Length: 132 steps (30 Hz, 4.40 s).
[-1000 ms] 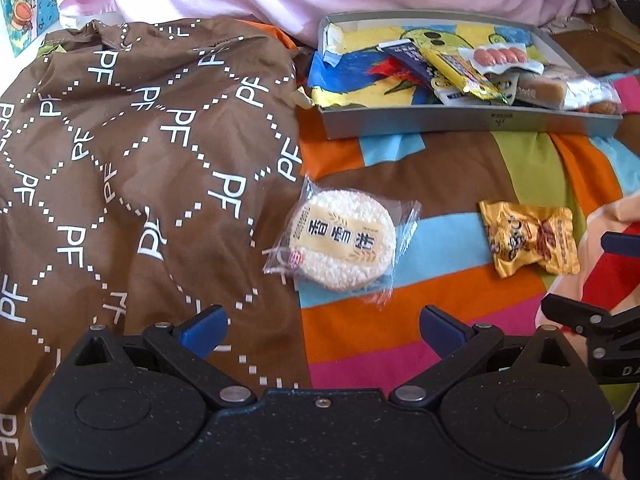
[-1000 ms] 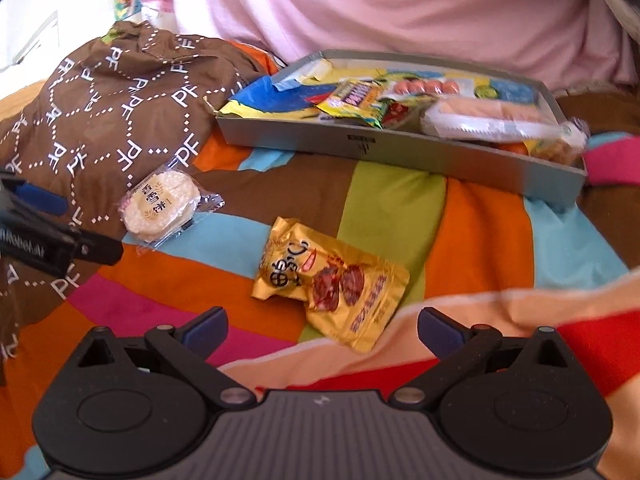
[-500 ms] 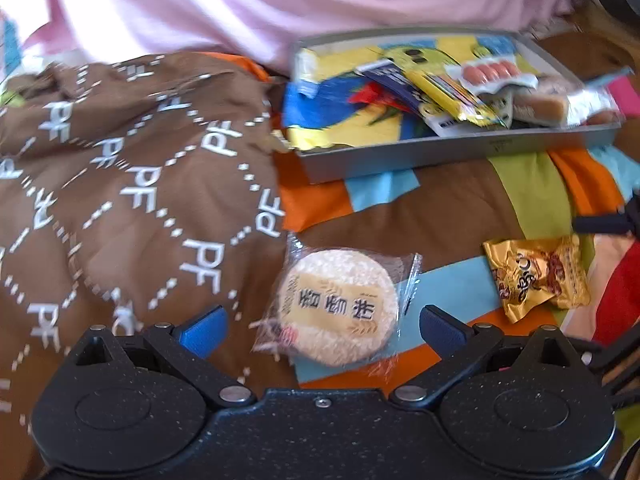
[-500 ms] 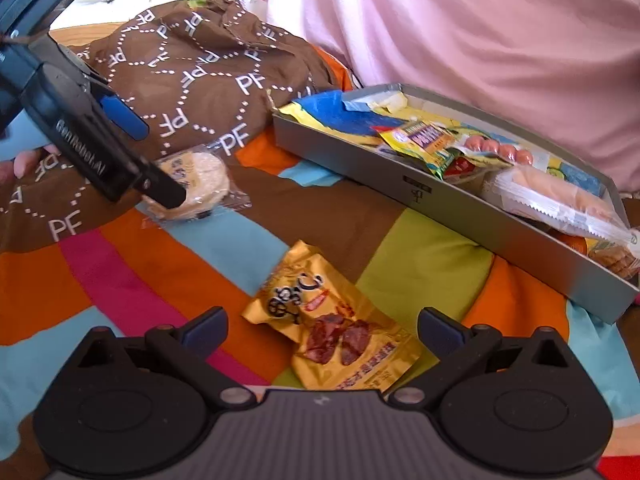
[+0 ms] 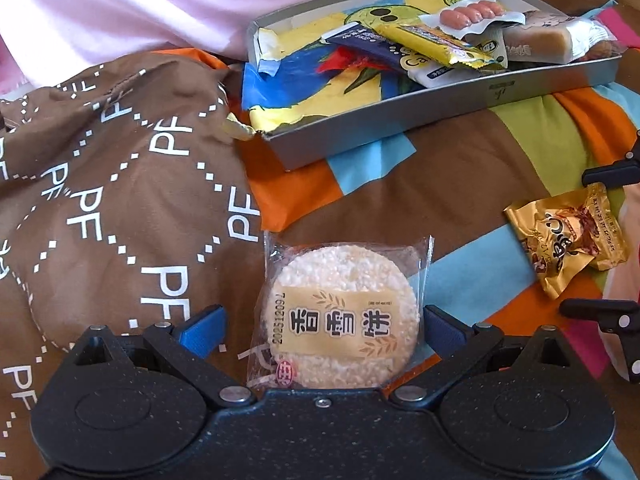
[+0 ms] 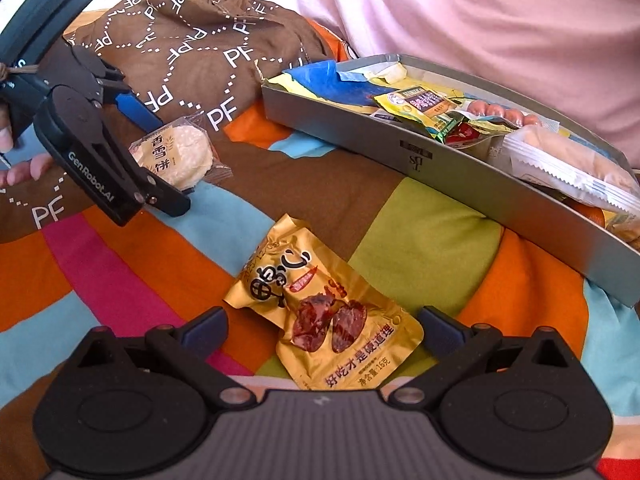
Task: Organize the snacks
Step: 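Close the left tool on the rice cracker pack while the right tool approaches the jerky pack, then close the right tool on the duck-neck jerky pack while the left tool holds the rice cracker, then carry the rice cracker with the left tool while the right tool carries the jerky pack into the tray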
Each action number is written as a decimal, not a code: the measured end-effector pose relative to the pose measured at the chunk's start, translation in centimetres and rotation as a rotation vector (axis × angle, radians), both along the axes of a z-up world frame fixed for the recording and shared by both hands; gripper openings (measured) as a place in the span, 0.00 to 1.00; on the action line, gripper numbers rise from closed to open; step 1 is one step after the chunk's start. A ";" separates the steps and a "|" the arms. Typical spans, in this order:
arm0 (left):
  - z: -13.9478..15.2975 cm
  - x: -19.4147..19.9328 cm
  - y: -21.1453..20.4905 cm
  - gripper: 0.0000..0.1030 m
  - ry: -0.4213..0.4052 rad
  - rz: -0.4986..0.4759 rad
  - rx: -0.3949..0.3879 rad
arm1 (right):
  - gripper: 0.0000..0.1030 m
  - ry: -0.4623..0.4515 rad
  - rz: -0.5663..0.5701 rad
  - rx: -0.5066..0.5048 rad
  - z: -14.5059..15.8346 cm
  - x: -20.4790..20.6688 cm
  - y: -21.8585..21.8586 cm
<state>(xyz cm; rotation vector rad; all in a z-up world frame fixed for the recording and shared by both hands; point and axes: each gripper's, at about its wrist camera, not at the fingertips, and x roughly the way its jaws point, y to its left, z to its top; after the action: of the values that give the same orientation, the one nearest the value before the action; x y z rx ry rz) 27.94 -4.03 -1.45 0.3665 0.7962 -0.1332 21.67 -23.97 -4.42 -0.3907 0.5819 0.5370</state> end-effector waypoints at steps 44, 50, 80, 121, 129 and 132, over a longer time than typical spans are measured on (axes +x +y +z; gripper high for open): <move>-1.1 -5.7 -1.6 0.79 0.238 -0.096 -0.244 | 0.90 0.104 0.174 0.007 -0.2 -2.8 1.6; -1.3 -5.9 -1.7 0.82 0.233 -0.100 -0.231 | 0.85 0.090 0.187 0.001 -0.4 -3.0 1.6; -1.1 -7.3 -1.7 0.73 0.162 -0.079 -0.247 | 0.45 0.059 0.197 -0.040 -0.2 -5.3 3.0; 12.3 5.4 -4.7 0.73 -0.211 0.107 -0.292 | 0.42 -0.619 -0.271 -0.023 8.0 -0.4 -3.0; 14.3 11.1 -9.6 0.73 -0.203 0.158 -0.307 | 0.42 -0.604 -0.353 0.077 9.8 3.9 -6.7; 13.5 12.8 -10.6 0.73 -0.163 0.196 -0.317 | 0.42 -0.567 -0.343 0.087 9.3 4.9 -6.8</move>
<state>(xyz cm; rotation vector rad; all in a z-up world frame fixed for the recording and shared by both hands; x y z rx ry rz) 40.74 -14.63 12.00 -0.0019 0.6334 -0.0434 26.60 -30.72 4.92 -0.3319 0.0702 0.1063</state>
